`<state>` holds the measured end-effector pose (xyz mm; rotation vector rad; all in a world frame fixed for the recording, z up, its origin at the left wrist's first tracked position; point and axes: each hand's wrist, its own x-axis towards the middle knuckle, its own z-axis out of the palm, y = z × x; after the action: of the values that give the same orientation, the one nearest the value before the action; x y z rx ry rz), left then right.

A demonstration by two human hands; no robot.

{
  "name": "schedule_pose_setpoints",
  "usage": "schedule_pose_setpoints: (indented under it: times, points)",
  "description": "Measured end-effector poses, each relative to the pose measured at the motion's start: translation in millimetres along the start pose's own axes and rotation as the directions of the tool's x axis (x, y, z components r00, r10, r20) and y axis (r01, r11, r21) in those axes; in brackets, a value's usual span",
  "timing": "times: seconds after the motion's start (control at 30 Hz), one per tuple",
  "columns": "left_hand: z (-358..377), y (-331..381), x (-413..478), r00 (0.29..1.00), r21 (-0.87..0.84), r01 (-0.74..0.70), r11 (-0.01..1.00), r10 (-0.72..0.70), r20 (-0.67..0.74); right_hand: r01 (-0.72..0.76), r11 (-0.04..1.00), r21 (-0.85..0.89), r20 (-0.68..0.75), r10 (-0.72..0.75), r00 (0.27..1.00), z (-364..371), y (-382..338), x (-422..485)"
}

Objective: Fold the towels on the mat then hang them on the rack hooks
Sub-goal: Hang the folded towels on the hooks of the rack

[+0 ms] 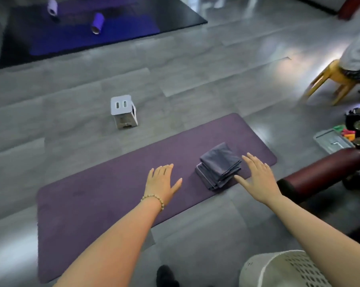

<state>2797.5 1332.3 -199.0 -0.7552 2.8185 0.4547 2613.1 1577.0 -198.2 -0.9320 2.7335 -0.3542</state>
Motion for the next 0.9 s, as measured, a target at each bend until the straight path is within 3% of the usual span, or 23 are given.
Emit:
schedule_pose_setpoints:
  times: [0.13, 0.4, 0.5, 0.57, 0.67, 0.9]
  points:
    - [32, 5, 96, 0.997, -0.013, -0.054, 0.998, 0.055, 0.050, -0.085, 0.996, 0.027, 0.022, 0.084, 0.996, 40, 41, 55]
    - [159, 19, 278, 0.990, -0.146, -0.007, 0.989, 0.027, 0.137, -0.161, 0.980, 0.119, 0.140, 0.144, 0.980, 160, 131, 214]
    - [223, 28, 345, 0.974, -0.240, 0.109, 0.965, -0.055, 0.221, -0.148, 0.976, 0.159, 0.224, 0.110, 0.968, 217, 165, 275]
    - [267, 41, 385, 0.950, -0.384, 0.249, 0.889, -0.147, 0.276, -0.159, 0.973, 0.168, 0.300, 0.103, 0.948, 255, 190, 304]
    - [327, 58, 440, 0.895, -0.587, 0.435, 0.683, -0.255, 0.366, -0.226, 0.955, 0.191, 0.371, 0.143, 0.918, 304, 224, 338]
    - [431, 59, 512, 0.785, -0.647, 0.619, 0.445, -0.360, 0.504, -0.272, 0.951, 0.147, 0.451, 0.180, 0.874, 393, 277, 373]
